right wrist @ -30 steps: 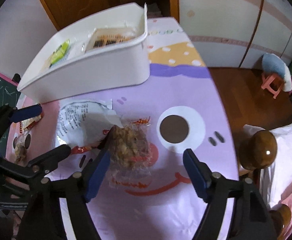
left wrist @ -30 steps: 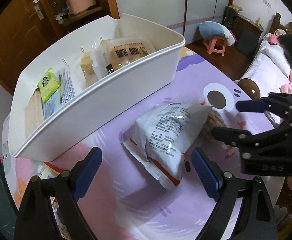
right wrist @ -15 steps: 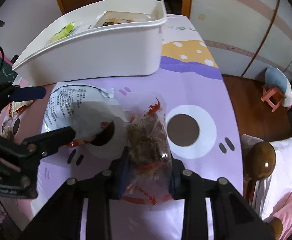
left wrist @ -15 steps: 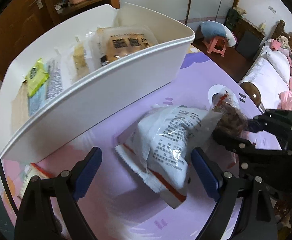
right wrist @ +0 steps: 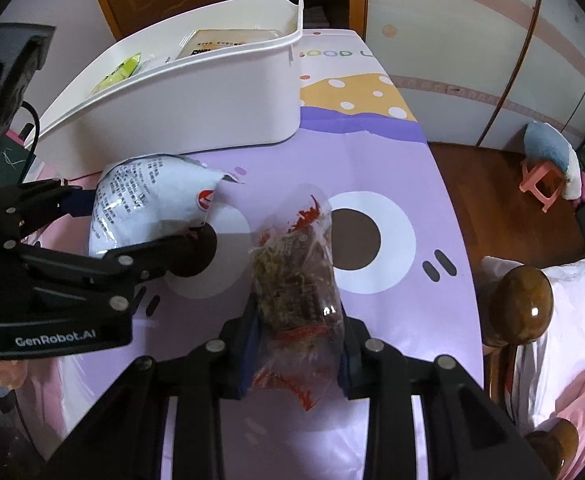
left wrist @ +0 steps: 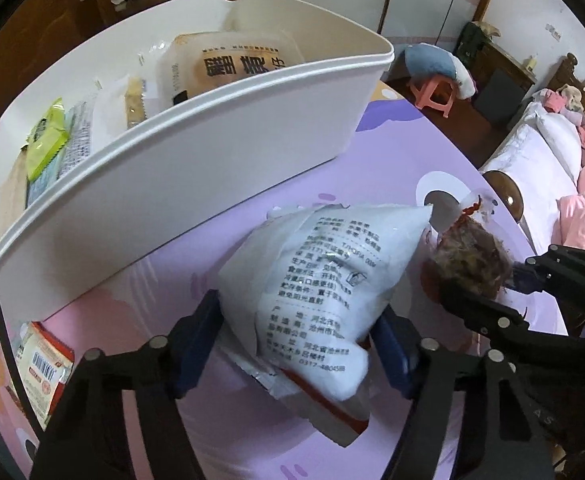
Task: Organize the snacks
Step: 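Grasp the white printed snack bag with left tool while right tool grasps the clear nut bag, then lift both bags and carry them over the white basket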
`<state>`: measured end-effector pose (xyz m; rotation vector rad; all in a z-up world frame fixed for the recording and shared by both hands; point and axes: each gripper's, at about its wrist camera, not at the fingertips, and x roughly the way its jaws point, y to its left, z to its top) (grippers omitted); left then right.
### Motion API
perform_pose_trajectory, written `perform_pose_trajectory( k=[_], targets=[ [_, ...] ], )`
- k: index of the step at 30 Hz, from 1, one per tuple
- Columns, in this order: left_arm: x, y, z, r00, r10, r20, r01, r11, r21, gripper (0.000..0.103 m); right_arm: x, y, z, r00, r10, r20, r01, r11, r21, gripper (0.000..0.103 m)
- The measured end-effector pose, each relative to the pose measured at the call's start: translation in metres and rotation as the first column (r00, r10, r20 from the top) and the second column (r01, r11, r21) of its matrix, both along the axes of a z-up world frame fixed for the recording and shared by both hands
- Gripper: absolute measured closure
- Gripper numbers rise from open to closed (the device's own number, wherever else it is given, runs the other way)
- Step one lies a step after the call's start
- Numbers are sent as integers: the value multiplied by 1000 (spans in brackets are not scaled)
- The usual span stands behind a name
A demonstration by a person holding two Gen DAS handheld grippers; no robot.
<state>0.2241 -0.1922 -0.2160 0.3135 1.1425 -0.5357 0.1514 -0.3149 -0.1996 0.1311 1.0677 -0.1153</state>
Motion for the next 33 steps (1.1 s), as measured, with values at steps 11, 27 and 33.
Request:
perform_pose_trajectory(
  k=[11,27,33],
  targets=[
    [-36,24,40,998,16,55,-13,998,-55,44,-14,10,20,999,18,43,-20,999,31,72],
    [-56,85,152,972,77,222,-58,994,-88,44,-19,58,124,954,172,244,-153,984,-94,72],
    [-29,109,199,942,168,291,-140,983,-116,44,3,63,170,926,203,317,-162,975,-150,72]
  ],
)
